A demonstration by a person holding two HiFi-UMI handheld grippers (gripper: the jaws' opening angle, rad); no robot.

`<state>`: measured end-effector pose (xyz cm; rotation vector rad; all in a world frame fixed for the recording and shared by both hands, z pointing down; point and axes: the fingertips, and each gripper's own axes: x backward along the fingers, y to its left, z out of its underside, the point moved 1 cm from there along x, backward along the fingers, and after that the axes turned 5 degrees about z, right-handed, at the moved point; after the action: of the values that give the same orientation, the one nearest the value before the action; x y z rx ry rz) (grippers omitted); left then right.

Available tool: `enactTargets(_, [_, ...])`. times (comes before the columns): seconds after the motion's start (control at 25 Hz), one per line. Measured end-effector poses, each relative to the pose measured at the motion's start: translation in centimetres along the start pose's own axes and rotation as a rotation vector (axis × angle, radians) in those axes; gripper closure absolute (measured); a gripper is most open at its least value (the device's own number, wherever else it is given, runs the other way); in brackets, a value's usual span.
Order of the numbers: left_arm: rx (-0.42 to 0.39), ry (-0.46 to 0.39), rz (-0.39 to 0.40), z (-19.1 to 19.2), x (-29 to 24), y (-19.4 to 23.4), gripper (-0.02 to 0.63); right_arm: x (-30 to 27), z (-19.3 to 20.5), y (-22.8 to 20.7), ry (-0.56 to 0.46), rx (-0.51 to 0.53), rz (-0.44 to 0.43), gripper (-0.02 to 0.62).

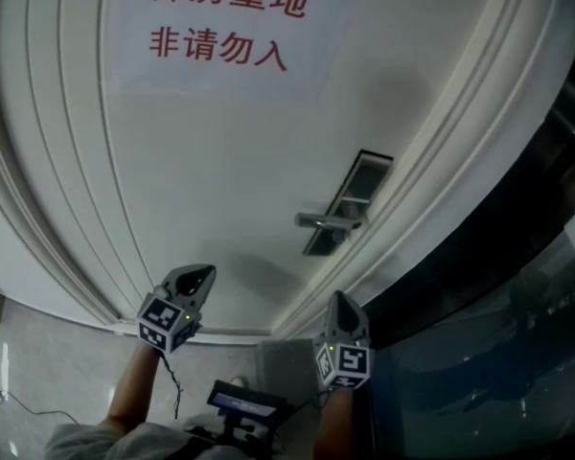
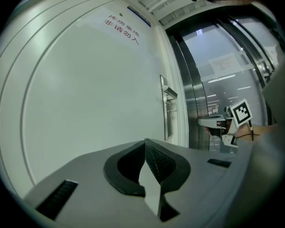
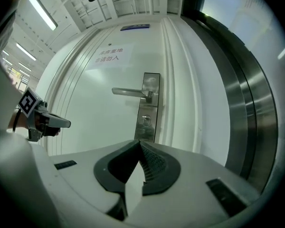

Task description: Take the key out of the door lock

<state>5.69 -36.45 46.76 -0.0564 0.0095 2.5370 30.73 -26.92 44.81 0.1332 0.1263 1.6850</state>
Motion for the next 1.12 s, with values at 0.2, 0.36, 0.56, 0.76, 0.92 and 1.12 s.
enactTargets(0.2, [0.009,-0.011,-0.013,-0.4,-1.1,1.5,0.598,-2.5,-1.8,0.0,-0.018,0.088,-0.007,0.583])
enactTargets(0.36, [0.012,-0.015,-0.013,-0.7,-1.8,2.2,0.598,-4.3,-3.0,0.3,-0.027,0.168,0.002,0.583])
enactTargets(0.56, [0.015,-0.019,-0.012,-0.9,-2.6,2.7,0.598,-5.8,-3.9,0.0,-0.041,0.235,0.021,0.581])
enactTargets(0.76, [0.022,-0.025,-0.017,-1.1,-2.7,3.2,0.598,-6.8,-4.1,0.4,-0.027,0.288,-0.035,0.490])
enactTargets(0.92, [0.027,-0.024,-0.017,-1.0,-2.8,3.3,0.598,-7.5,-4.5,0.5,-0.022,0.344,-0.032,0.454])
enactTargets(1.12, [0.033,-0.023,-0.018,-0.9,-2.8,3.3,0.598,-8.5,-5.1,0.4,-0.031,0.401,-0.038,0.413])
